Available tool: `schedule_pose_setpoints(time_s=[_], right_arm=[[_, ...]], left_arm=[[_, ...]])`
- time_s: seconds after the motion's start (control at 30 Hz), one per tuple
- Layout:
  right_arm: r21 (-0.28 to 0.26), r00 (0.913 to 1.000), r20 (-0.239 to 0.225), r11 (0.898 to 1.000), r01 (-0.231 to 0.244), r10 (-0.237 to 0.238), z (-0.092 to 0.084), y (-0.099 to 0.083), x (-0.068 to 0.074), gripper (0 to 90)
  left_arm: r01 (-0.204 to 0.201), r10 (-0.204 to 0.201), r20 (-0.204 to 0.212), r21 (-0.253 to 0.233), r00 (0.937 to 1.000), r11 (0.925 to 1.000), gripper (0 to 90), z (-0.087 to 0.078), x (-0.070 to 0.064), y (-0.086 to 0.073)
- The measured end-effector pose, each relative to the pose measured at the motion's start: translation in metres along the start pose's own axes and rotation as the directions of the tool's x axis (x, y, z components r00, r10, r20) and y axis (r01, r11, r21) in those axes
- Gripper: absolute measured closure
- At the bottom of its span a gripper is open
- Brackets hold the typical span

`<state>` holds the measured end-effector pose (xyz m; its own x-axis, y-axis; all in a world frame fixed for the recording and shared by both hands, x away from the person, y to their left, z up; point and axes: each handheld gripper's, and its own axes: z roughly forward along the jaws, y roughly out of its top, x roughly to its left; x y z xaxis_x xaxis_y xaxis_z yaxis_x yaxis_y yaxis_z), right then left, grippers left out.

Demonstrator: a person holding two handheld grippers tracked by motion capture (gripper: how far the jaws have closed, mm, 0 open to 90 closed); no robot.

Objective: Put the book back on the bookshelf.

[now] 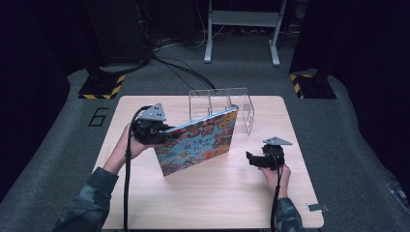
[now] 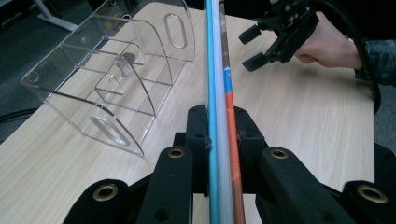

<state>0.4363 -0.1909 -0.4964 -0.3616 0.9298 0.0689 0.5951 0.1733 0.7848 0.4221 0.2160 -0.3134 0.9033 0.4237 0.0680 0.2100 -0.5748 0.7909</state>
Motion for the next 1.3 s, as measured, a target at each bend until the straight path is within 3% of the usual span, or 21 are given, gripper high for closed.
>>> schedule_pose_setpoints(time_s=[0.1, 0.17, 0.23, 0.5, 0.7, 0.93, 1.03, 1.2, 1.3], right_arm=[[0.027, 0.9994, 0.029, 0.999, -0.017, 0.016, 0.008, -0.015, -0.006, 10.1], [0.049, 0.9986, 0.037, 0.998, -0.039, 0.037, 0.011, -0.021, -0.011, 8.7], [0.046, 0.9977, 0.064, 0.999, -0.028, 0.025, 0.011, -0.025, -0.013, 9.2], [0.065, 0.9961, 0.088, 0.998, -0.004, -0.002, 0.013, -0.028, -0.019, 10.6], [0.059, 0.995, 0.098, 0.998, -0.027, 0.021, 0.014, -0.028, -0.018, 11.9], [0.055, 0.9948, 0.097, 0.998, -0.037, 0.031, 0.013, -0.028, -0.019, 13.3], [0.049, 0.9955, 0.089, 0.998, -0.036, 0.031, 0.013, -0.028, -0.019, 14.1], [0.048, 0.9952, 0.092, 0.998, -0.039, 0.034, 0.012, -0.028, -0.021, 14.5], [0.051, 0.995, 0.091, 0.998, -0.045, 0.04, 0.012, -0.028, -0.022, 14.5]], left_arm=[[0.007, -0.007, -0.012, -0.002, 0.9999, 1.0, 80.0, -0.004, 0.002, -0.003], [0.032, -0.032, -0.015, -0.006, 0.9994, 0.9995, 80.1, -0.007, 0.002, -0.006], [0.039, -0.039, -0.027, -0.006, 0.9989, 0.9992, 80.0, -0.01, 0.004, -0.008], [0.091, -0.091, -0.07, 0.0, 0.9934, 0.9958, 79.5, -0.018, 0.009, -0.015], [0.056, -0.051, -0.128, 0.039, 0.9905, 0.9977, 72.3, -0.014, 0.008, -0.009], [0.051, -0.044, -0.104, 0.067, 0.9936, 0.9964, 74.4, -0.011, 0.012, -0.008], [0.07, -0.065, -0.081, 0.053, 0.9946, 0.9961, 78.0, -0.011, 0.011, -0.009], [0.115, -0.112, -0.079, 0.03, 0.9905, 0.9929, 80.5, -0.01, 0.006, -0.009], [0.105, -0.102, -0.081, 0.034, 0.9915, 0.9939, 80.8, -0.01, 0.002, -0.006]])
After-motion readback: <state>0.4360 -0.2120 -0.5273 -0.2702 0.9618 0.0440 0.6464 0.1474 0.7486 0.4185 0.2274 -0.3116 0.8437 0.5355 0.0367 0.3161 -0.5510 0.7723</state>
